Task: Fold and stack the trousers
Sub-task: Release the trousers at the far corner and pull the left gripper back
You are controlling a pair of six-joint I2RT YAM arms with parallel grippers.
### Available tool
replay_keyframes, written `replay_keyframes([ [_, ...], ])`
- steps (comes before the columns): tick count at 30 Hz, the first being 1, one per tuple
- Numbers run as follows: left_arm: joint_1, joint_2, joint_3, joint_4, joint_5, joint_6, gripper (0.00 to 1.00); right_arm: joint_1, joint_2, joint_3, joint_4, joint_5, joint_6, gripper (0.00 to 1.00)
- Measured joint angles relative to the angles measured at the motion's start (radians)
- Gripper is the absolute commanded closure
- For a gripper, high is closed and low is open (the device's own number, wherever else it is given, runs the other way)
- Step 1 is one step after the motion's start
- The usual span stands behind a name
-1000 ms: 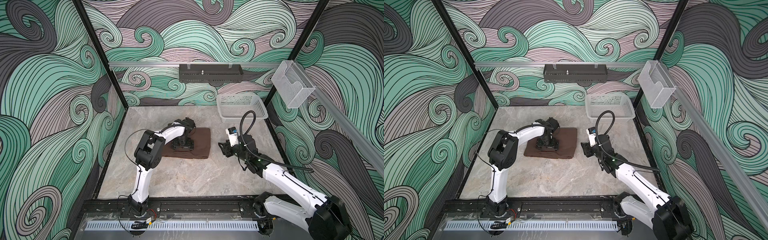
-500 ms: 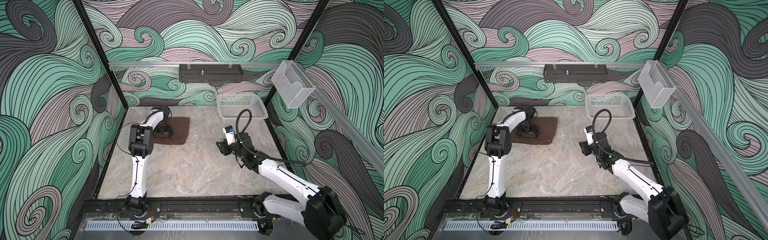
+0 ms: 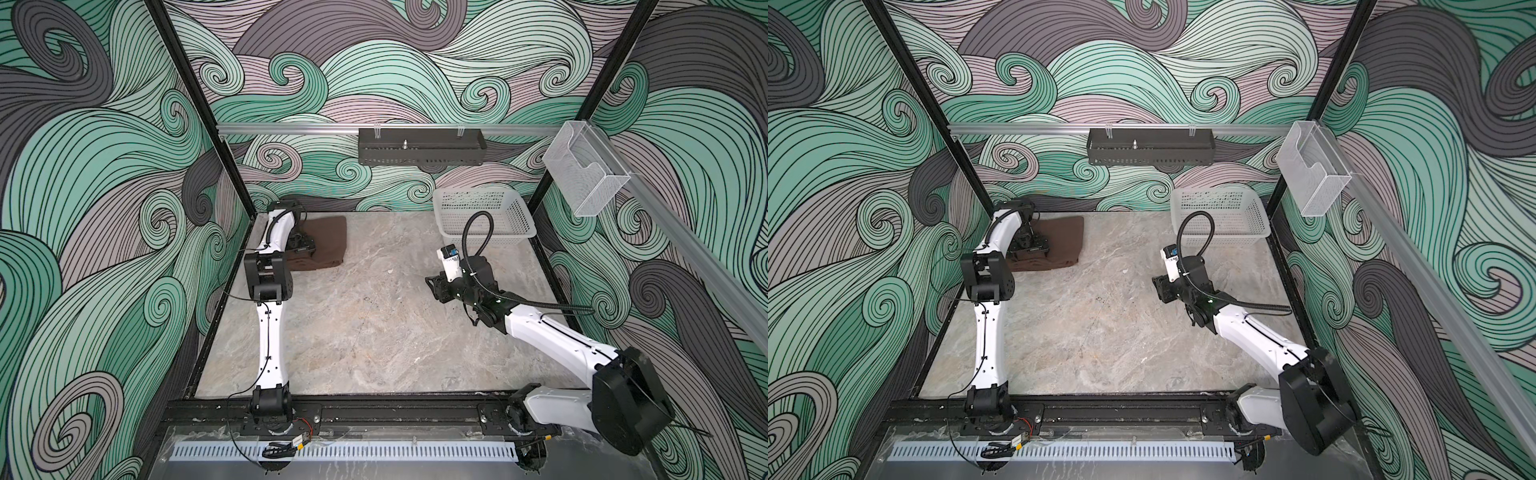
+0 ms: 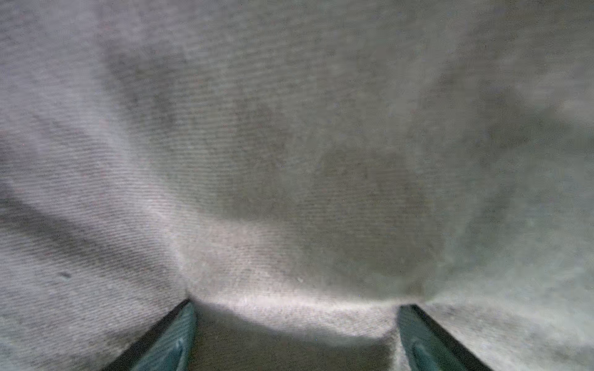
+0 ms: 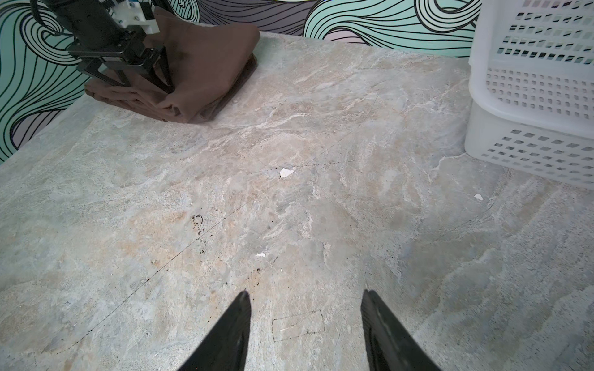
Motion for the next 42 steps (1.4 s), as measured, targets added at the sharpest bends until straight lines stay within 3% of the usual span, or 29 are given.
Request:
replay_keyframes([
  [8, 0.072, 0.093, 0.172, 0.027, -0.002, 0.076, 0.02, 0.0, 0.068, 0.019, 0.023, -0.013, -0.006, 0.44],
  [18, 0.078, 0.092, 0.169, 0.104, 0.0, 0.125, 0.01, 0.0, 0.09, 0.026, 0.031, -0.013, -0.009, 0.43],
  [21, 0.078, 0.041, 0.09, 0.144, 0.0, 0.126, 0.02, 0.0, 0.089, 0.026, 0.031, -0.009, -0.01, 0.43],
  [27, 0.078, -0.302, -0.236, 0.248, 0.03, 0.098, 0.02, 0.0, 0.028, 0.023, 0.031, 0.039, -0.018, 0.42],
  [35, 0.078, -1.212, -1.041, 0.745, 0.196, 0.026, 0.01, -0.008, -0.127, -0.042, 0.057, 0.182, -0.039, 0.36],
  [37, 0.077, -1.361, -1.201, 0.859, 0.225, 0.007, 0.02, -0.014, -0.156, -0.062, 0.056, 0.188, -0.04, 0.36],
  [39, 0.077, -1.448, -1.316, 0.941, 0.242, -0.009, 0.01, -0.021, -0.201, -0.103, 0.069, 0.198, -0.039, 0.34],
  [42, 0.077, -1.49, -1.45, 1.029, 0.247, -0.039, 0.01, -0.034, -0.275, -0.187, 0.115, 0.241, -0.028, 0.23],
])
